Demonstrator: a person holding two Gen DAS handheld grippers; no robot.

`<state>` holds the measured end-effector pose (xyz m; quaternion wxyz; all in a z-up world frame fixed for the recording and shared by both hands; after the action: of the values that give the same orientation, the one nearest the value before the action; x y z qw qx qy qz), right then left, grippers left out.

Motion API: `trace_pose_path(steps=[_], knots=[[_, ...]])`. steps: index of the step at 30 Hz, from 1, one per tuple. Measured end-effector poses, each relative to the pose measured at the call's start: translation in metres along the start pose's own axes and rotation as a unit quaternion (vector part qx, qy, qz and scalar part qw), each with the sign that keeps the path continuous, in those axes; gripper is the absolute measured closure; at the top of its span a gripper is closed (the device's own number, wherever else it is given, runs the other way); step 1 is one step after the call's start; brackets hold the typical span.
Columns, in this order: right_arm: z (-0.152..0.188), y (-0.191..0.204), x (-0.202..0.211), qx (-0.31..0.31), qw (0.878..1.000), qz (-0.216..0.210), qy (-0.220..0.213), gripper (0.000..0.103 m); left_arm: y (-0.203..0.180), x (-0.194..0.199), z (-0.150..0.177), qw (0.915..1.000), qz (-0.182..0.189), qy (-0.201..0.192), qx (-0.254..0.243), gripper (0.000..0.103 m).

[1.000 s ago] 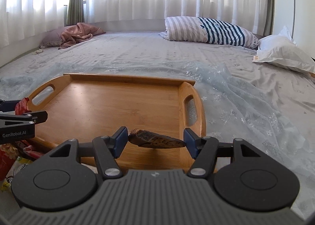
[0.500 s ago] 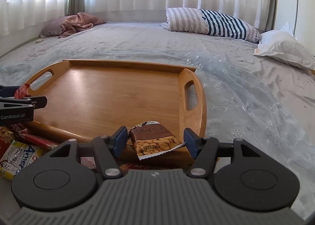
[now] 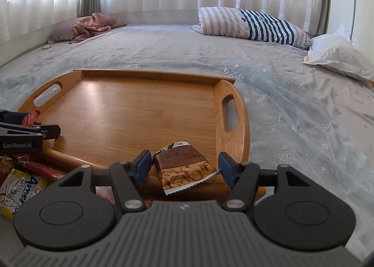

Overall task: Organize snacks
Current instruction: 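Carry both bars onto the wooden tray and open both tools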

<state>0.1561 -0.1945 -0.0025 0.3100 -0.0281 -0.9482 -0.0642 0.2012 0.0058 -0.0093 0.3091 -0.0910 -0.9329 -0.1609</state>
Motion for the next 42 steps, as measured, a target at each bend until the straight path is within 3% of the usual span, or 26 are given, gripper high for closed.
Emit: trace_pose_path(steps=[7, 9, 16, 20, 30, 42], knots=[[0.0, 0.003, -0.001, 0.005, 1.0, -0.003, 0.0, 0.036, 0.006, -0.002, 0.001, 0.9996, 0.015, 0.012, 0.018, 0.037], [0.0, 0.003, -0.001, 0.004, 1.0, -0.003, 0.0, 0.036, 0.007, -0.004, 0.0, 0.9997, 0.01, 0.014, 0.015, 0.028], [0.0, 0.003, -0.005, 0.002, 1.0, 0.007, -0.002, 0.034, 0.0, 0.0, -0.001, 0.9999, -0.007, 0.011, -0.011, 0.015], [-0.001, 0.0, -0.007, -0.002, 1.0, 0.023, -0.01, 0.026, -0.003, 0.006, -0.001, 0.9998, -0.001, 0.002, -0.018, 0.006], [-0.004, 0.004, -0.017, 0.011, 0.999, 0.04, -0.028, 0.025, -0.002, 0.018, -0.002, 0.9999, -0.004, -0.003, -0.013, 0.005], [-0.017, 0.007, 0.008, 0.007, 0.997, 0.037, -0.07, 0.003, 0.001, 0.036, 0.001, 0.9998, -0.018, -0.007, -0.011, 0.001]])
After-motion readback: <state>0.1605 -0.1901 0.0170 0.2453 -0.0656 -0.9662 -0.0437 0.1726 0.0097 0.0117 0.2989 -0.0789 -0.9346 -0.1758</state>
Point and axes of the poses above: each gripper's, at about its wrist camera, not at the fingertips, and x roughly against the way its jaws point, y to its left, z to its underside, the point moved 6 cm from there along -x, roughly the way its jaws point, and after that the axes turned 10 degrees about -x, right-handed, at the moved point
